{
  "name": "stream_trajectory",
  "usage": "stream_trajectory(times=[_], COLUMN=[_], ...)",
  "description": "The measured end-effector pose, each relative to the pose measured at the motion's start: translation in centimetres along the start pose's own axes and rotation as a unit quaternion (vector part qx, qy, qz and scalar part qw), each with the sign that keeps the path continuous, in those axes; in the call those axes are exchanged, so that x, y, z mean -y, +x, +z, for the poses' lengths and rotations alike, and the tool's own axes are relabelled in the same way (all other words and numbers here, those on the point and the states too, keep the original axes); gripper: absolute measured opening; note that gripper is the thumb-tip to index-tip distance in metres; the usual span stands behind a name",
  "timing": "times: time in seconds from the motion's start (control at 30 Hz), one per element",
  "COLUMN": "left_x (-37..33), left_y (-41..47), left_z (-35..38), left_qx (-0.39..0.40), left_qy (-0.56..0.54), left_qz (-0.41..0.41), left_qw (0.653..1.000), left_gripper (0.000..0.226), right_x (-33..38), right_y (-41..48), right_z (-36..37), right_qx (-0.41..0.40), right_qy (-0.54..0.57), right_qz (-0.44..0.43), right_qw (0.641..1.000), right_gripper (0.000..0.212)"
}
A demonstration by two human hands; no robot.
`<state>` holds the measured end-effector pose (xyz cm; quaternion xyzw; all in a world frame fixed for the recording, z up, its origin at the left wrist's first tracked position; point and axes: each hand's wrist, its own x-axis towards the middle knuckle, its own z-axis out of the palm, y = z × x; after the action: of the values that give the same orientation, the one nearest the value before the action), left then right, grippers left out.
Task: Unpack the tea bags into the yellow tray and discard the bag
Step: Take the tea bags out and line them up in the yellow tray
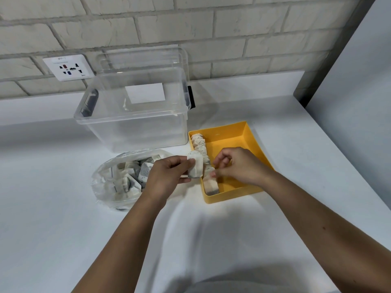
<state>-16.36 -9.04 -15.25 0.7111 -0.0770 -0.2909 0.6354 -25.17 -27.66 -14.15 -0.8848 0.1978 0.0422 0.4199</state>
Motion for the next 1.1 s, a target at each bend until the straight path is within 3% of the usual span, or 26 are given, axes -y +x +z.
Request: stream_trajectory(times=[0.13, 0.3, 0.4, 0.47, 0.63, 0.8, 1.1], left_x=[-1.0, -2.0, -1.7, -1.5, -1.6, -1.4, -1.1], left_y=[0.0, 0.2, 1.3, 2.0, 2.5, 2.9, 3.2], left_z=[1.2, 2.5, 1.9, 1.4, 2.0, 2.3, 2.1], left_qx=[0.030, 0.029, -0.058, -0.095, -0.079, -0.057, -0.043], left_qy=[-0.003, 0.009, 0.110, 0.202, 0.325, 0.332, 0.314], left_qz=[0.010, 0.036, 0.078, 0.092, 0.083, 0.071, 0.066], left_qw=[1.000, 0.999, 0.989, 0.971, 0.939, 0.939, 0.946], left_gripper=[0.012, 0.012, 0.010, 0.022, 0.040, 0.041, 0.040], right_x=[1.5, 1.5, 0.2, -0.9, -2.2, -3.0, -3.5], right_y=[-0.2, 0.0, 1.3, 2.8, 6.6, 9.2, 10.6], right_z=[-1.2, -1.5, -2.3, -2.8, -1.8, -0.3, 0.9], right_qx=[0.007, -0.033, -0.098, -0.124, -0.115, -0.105, -0.181], right_qy=[0.109, 0.081, 0.053, 0.038, -0.008, -0.042, -0.012], right_qz=[-0.026, -0.055, -0.037, -0.017, 0.018, 0.035, 0.048], right_qw=[0.994, 0.995, 0.993, 0.991, 0.993, 0.993, 0.982], right_gripper=[0.024, 0.012, 0.018, 0.018, 0.019, 0.018, 0.028])
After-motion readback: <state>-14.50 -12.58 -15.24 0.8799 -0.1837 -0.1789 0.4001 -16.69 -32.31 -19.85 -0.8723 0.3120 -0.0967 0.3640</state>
